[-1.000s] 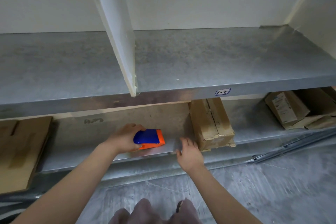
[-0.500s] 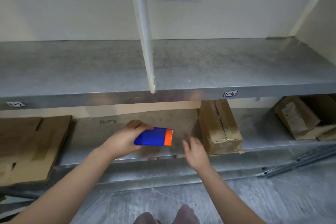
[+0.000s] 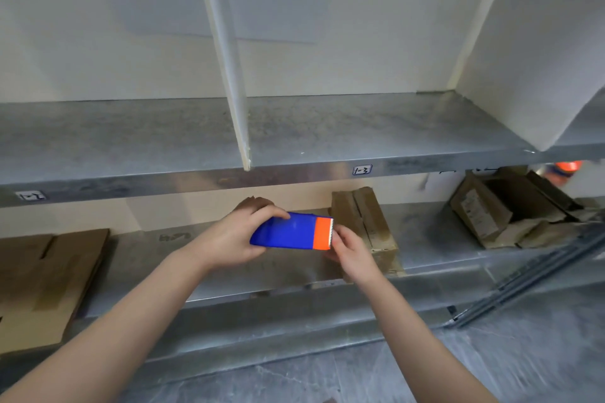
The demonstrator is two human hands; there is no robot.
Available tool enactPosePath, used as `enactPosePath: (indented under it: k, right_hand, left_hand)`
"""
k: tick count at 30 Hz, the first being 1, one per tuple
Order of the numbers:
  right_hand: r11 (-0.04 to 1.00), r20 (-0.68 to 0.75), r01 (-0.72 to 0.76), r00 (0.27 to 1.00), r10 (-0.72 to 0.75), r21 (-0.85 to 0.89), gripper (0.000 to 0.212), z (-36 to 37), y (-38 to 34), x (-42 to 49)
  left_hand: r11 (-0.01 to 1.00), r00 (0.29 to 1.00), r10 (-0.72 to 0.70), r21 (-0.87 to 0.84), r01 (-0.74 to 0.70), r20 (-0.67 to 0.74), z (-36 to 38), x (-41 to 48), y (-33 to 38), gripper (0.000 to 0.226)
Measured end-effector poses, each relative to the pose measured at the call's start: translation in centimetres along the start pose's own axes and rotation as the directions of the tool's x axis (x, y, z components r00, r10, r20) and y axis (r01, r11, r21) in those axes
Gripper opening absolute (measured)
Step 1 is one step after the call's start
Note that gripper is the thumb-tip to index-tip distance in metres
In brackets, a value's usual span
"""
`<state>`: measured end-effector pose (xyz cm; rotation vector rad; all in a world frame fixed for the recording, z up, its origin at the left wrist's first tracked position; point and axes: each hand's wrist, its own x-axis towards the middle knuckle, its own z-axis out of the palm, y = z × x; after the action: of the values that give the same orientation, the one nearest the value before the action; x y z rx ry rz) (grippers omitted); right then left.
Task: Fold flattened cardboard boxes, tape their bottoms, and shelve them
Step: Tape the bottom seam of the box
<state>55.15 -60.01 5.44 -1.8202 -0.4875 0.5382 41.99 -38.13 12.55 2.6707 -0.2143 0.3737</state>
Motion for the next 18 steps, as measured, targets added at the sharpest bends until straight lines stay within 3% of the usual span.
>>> enactPosePath:
  k: [3,6,9,13,18]
  right_hand:
    - [1.000,-0.091,0.013,0.996,-0.014,-0.005,0.016,-2.3,-0.5,-0.5]
    - [0.964,-0.199,0.040,0.975,-0.094,-0.263,0.014,-4.9,-0.1,-1.0]
    - [0.933,-0.243,-0.026,0.968,-0.067,-0.359,0.016,-7.7,1.0,-1.5]
    - [0.863,-0.233,-0.124,0.972,0.008,-0.489,0.018,-11.2,2.3,-2.6]
    - [0.828,-0.204,-0.118,0.979,0.004,-0.548,0.021,-13.8,3.3,-1.9]
  left_hand:
    - [0.999,0.999,-0.035,-0.020,0.035,0.002,0.9,0.7,1.3,0.061]
    - [0.995,0.995,-0.089,-0.042,0.090,0.036,2.5,1.2,2.4,0.066]
    - [0.985,0.988,-0.151,-0.075,0.154,0.036,4.3,0.8,3.2,0.067]
    - [0.960,0.965,-0.258,-0.103,0.262,0.054,6.2,-0.3,4.2,0.068]
    - [0.939,0.944,-0.324,-0.101,0.328,0.056,7.1,0.9,6.2,0.071]
